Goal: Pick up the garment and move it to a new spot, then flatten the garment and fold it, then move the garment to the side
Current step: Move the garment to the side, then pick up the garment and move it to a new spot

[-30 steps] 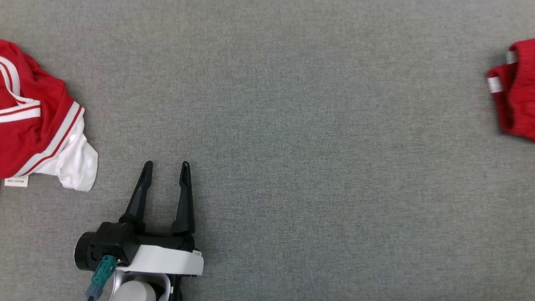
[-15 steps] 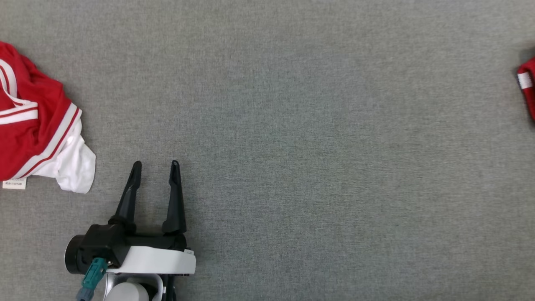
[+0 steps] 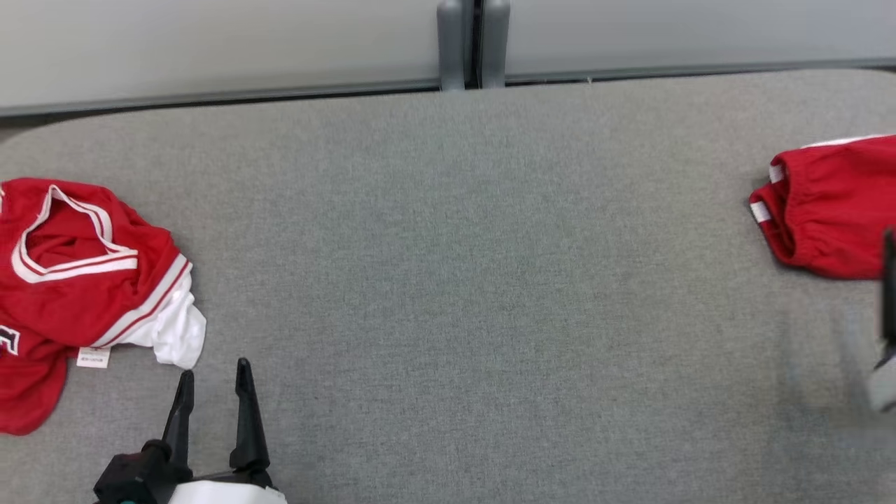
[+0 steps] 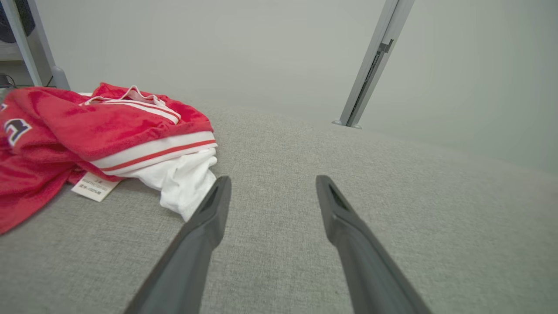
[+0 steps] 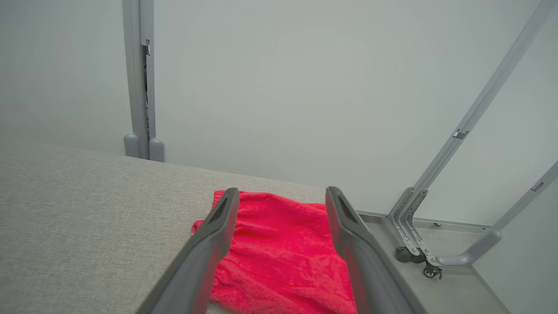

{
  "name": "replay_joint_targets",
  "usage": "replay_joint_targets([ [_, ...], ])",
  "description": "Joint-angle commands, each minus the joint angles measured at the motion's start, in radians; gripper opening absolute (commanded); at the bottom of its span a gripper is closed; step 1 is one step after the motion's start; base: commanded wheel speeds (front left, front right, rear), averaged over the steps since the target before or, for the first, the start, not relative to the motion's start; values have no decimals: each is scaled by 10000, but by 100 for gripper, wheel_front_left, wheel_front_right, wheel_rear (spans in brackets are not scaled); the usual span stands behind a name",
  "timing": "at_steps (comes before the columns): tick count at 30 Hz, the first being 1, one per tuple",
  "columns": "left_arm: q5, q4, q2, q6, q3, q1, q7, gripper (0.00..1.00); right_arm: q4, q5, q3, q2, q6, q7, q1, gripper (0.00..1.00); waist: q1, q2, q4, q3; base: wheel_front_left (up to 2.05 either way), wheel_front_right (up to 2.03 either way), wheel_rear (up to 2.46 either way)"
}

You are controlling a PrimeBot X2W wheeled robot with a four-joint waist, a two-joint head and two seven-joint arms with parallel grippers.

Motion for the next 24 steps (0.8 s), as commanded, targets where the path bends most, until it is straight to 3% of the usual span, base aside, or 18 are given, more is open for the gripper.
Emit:
replay_joint_targets([
  [1, 20, 46, 44, -45, 77, 129, -17, 100, -227, -249, -60, 108, -1, -129, 353, 100, 0, -1, 24, -771, 0, 0, 0],
  [5, 68, 370, 48, -298, 295, 440, -18, 100, -1149, -872, -169, 1576, -1, -375, 2183, 100, 0, -1, 188, -1409, 0, 0, 0],
  [11, 72, 732, 45, -564, 659, 808, -17, 100, -2334, -1234, -734, 3017, -3, -399, 3847, 100, 0, -1, 375, -2020, 0, 0, 0],
  [24, 358, 1103, 41, -917, 785, 625, -17, 100, -2581, -1450, -844, 3452, -1, -405, 4210, 100, 0, -1, 504, -2146, 0, 0, 0],
])
